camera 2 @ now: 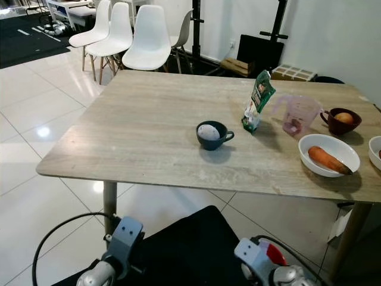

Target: Restocking fridge

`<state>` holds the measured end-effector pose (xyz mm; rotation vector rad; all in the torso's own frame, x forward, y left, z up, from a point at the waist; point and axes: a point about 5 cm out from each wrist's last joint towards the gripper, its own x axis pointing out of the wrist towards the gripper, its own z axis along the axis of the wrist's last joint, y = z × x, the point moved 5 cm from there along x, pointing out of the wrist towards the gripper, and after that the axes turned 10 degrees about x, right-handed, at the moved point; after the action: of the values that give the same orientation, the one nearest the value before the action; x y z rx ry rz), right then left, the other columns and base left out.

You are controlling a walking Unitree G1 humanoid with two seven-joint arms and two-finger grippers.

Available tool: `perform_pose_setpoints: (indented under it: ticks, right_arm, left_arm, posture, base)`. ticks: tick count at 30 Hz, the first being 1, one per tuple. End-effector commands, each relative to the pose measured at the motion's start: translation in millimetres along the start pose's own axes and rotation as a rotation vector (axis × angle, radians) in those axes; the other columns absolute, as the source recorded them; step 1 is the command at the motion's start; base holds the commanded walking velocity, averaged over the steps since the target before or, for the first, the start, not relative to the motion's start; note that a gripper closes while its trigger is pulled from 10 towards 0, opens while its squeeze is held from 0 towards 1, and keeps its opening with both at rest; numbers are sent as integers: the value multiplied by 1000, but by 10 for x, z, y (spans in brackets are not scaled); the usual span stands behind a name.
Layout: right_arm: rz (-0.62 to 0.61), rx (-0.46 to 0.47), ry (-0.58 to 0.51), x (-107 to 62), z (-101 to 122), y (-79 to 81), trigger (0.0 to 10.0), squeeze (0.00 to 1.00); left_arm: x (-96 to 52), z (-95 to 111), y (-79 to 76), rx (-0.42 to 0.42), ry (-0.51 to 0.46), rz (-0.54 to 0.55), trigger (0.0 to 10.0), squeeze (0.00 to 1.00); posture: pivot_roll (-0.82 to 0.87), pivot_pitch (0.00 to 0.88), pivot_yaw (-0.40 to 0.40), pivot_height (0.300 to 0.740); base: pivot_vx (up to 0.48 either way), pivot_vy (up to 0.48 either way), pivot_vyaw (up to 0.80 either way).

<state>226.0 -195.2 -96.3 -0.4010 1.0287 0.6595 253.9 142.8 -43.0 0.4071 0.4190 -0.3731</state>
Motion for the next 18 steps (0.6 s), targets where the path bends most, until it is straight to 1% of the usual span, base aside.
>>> perform_pose_setpoints:
  ticks: [1, 4, 6, 7, 8, 10, 12, 15, 18]
  right_arm:
    - [-20, -22, -22, -10, 65, -46, 10000, 0]
    - [-37, -41, -28, 32, 115, -27, 10000, 0]
    - [-66, -57, 9, 96, 87, 16, 10000, 0]
    - [-66, -57, 9, 96, 87, 16, 10000, 0]
    - [-68, -45, 18, 119, 78, 42, 10000, 0]
    - [-68, -45, 18, 119, 78, 42, 10000, 0]
    - [-69, -12, 43, 163, 51, 99, 10000, 0]
    - [-84, 3, 50, 187, 45, 118, 10000, 0]
    - [-100, 30, 43, 201, 54, 124, 10000, 0]
  left_arm:
    - [-11, -46, -38, -24, 10, 4, 10000, 0]
    - [-7, -96, -48, -31, 19, 17, 10000, 0]
    - [-10, -217, -45, -54, 55, 56, 10000, 0]
    - [-10, -217, -45, -54, 55, 56, 10000, 0]
    - [-12, -261, -39, -70, 70, 73, 10000, 0]
    - [-12, -261, -39, -70, 70, 73, 10000, 0]
    - [-7, -321, -40, -97, 88, 95, 10000, 0]
    - [-3, -301, -82, -81, 59, 86, 10000, 0]
    - [-6, -296, -117, -90, 43, 75, 10000, 0]
  posture:
    - [-76, 63, -42, 700]
    - [-77, 63, -51, 700]
    - [-73, 61, -57, 700]
    - [-73, 61, -57, 700]
    - [-75, 59, -60, 700]
    - [-75, 59, -60, 700]
    - [-75, 52, -62, 700]
    - [-76, 48, -63, 700]
    - [-77, 45, -65, 700]
  base:
    - [0, 0, 0]
    - [0, 0, 0]
    - [0, 0, 0]
    - [0, 0, 0]
    - [0, 0, 0]
    - [0, 0, 0]
    - [0, 0, 0]
    - [0, 0, 0]
    - [0, 0, 0]
